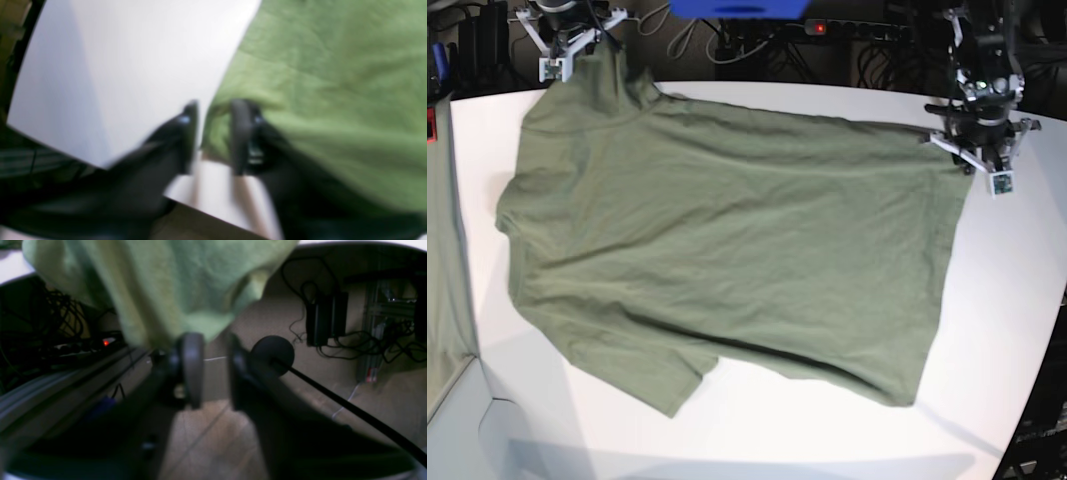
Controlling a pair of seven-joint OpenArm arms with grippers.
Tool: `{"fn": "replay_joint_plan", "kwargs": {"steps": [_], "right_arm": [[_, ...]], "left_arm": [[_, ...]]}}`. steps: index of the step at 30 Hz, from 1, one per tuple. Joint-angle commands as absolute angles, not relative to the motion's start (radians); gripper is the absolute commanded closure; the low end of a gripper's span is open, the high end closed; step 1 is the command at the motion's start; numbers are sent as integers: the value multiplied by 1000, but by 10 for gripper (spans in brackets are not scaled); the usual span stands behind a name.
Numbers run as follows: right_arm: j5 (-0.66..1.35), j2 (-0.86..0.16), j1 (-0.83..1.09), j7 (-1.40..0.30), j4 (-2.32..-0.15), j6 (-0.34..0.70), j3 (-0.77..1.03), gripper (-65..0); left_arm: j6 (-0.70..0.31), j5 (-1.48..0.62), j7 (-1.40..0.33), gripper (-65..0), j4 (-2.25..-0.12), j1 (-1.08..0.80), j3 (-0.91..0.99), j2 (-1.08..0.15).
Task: Layout the t-shirt on the table in an organized manner, then fold the t-shirt properly
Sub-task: 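Drag the shirt shoulder with the right gripper away from the left gripper, then release both grippers and lower them onto the shirt body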
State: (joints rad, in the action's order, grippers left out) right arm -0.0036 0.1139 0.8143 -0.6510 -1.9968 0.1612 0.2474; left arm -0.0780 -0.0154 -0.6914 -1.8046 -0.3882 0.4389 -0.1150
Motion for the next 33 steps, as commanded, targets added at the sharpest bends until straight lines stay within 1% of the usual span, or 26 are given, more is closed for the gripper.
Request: {"fn": "replay_joint_plan", "kwargs": {"steps": [1,3,4,7,9,16,18,22,26,28,31,33], "right_arm": [[-4,113,825,-639,-2009,163,248,-214],[-4,113,825,-639,-2009,163,248,-261],[-4,111,825,-639,-2009,163,248,-280],[-5,111,826,-639,-2009,163,255,-320],[-5,111,826,-639,-2009,163,257,-326],[-2,128,792,-639,-2014,163,348,-327],[-2,134,760,-638,-2015,163,378,-327],[-2,111,676,-639,-2015,163,392,-326],[-2,53,578,-639,-2014,170,341,-326],[-2,15,529,-653,-2014,208,286,-326],[-5,-36,407,-730,-2006,285,217,-326],[-5,-51,303,-805,-1980,302,179,-326]], "left_arm": [[-94,-13,-671,-290,-1819,-390,446,-119],[-128,-12,-671,-360,-1822,-392,446,-117],[-150,-13,-671,-377,-1824,-394,446,-117],[-197,-13,-671,-385,-1836,-410,446,-117],[-205,-13,-671,-385,-1851,-421,446,-117],[-203,-13,-670,-385,-1919,-449,447,-117],[-203,-13,-670,-385,-1936,-446,447,-117],[-203,-13,-670,-385,-1939,-415,447,-117],[-203,-13,-670,-385,-1920,-332,441,-114],[-203,-15,-670,-385,-1894,-294,440,-97],[-203,-10,-670,-385,-1842,-214,440,-84],[-203,-13,-670,-385,-1770,-162,440,-82]]}}
